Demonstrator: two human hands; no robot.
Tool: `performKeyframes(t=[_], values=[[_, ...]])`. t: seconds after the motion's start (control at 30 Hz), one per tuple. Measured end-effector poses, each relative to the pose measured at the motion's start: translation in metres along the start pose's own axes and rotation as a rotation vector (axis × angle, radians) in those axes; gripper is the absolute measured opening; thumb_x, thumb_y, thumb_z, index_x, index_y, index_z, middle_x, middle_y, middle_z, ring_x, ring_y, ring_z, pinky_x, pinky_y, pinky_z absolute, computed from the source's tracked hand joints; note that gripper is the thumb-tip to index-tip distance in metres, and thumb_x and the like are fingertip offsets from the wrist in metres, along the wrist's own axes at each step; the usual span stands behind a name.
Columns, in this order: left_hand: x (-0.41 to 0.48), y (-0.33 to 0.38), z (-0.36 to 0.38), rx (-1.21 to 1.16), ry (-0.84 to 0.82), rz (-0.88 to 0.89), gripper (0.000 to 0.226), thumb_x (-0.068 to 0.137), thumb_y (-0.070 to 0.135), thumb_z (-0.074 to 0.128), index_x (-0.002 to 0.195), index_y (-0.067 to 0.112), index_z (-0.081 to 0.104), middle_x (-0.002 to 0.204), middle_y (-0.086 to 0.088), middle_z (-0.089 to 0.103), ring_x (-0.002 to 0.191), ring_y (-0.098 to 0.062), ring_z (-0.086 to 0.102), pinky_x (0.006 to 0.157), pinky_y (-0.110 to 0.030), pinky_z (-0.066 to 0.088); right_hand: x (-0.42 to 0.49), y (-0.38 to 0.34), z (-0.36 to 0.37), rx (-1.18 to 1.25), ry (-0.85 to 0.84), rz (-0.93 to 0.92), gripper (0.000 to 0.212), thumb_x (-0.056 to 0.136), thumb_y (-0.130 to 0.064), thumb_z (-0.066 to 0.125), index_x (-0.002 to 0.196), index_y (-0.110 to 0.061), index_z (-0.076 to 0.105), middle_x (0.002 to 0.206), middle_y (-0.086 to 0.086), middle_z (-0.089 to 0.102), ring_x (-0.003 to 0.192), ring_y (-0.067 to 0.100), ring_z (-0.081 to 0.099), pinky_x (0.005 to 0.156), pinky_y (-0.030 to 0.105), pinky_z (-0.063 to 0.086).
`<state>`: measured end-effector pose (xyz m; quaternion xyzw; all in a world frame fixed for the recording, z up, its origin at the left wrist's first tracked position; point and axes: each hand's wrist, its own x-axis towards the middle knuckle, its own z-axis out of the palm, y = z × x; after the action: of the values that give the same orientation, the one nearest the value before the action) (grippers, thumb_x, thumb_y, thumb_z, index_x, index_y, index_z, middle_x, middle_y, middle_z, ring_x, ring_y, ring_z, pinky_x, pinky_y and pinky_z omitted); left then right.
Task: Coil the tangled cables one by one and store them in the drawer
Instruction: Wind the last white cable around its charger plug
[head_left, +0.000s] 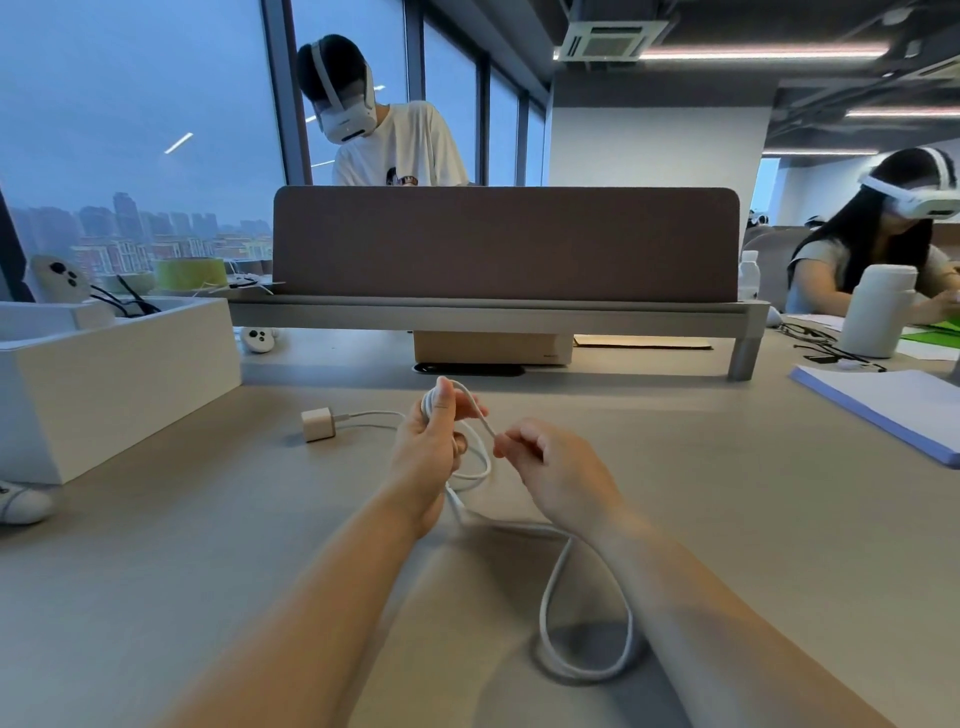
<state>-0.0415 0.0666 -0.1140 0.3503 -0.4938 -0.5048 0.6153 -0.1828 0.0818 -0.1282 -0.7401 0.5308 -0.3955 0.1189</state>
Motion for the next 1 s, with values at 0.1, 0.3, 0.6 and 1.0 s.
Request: performKeyframes(t=[0.1,0.3,0.6,1.0], values=[[-0.001,0.0,0.002,0.014,0.006,-0.001,0.04,0.098,0.045,0.034,0.082,0.018,0.06,0.086,0.003,0.07,0.061,-0.009,0.04,0.056,-0.02,0.033,-0.002,-0.003,0.002,-0.118,-0.026,-0.014,0.022,0.097,-0.039,0.045,0.093,-0.025,0.061,0.081,-0.003,0.065,0.078,0.021,0.058,0.071,0.039,0.049],[-0.004,0.0,0.007,-0.152,-0.047,-0.054,0.043,0.097,0.045,0.034,0.076,0.014,0.055,0.067,0.0,0.064,0.09,-0.017,0.065,0.081,-0.033,0.046,-0.005,-0.015,0.009,-0.216,-0.083,-0.053,0.023,0.099,-0.042,0.04,0.106,-0.03,0.059,0.097,0.001,0.068,0.092,0.026,0.061,0.069,0.033,0.043],[0.009,0.002,-0.009,-0.121,0.115,0.034,0.039,0.098,0.045,0.037,0.071,0.017,0.046,0.05,0.004,0.041,0.044,-0.008,0.043,0.063,-0.028,0.044,-0.004,-0.011,0.005,-0.205,-0.13,-0.034,0.021,0.097,-0.038,0.047,0.095,-0.022,0.061,0.092,0.004,0.066,0.087,0.025,0.059,0.072,0.035,0.045],[0.017,-0.017,-0.014,0.665,-0.056,0.178,0.038,0.099,0.036,0.043,0.069,0.013,0.048,0.053,0.0,0.048,0.039,-0.002,0.045,0.055,-0.026,0.043,-0.01,-0.021,-0.016,-0.326,-0.087,-0.284,0.022,0.101,-0.03,0.039,0.111,-0.024,0.058,0.105,0.0,0.062,0.093,0.025,0.059,0.075,0.037,0.045]])
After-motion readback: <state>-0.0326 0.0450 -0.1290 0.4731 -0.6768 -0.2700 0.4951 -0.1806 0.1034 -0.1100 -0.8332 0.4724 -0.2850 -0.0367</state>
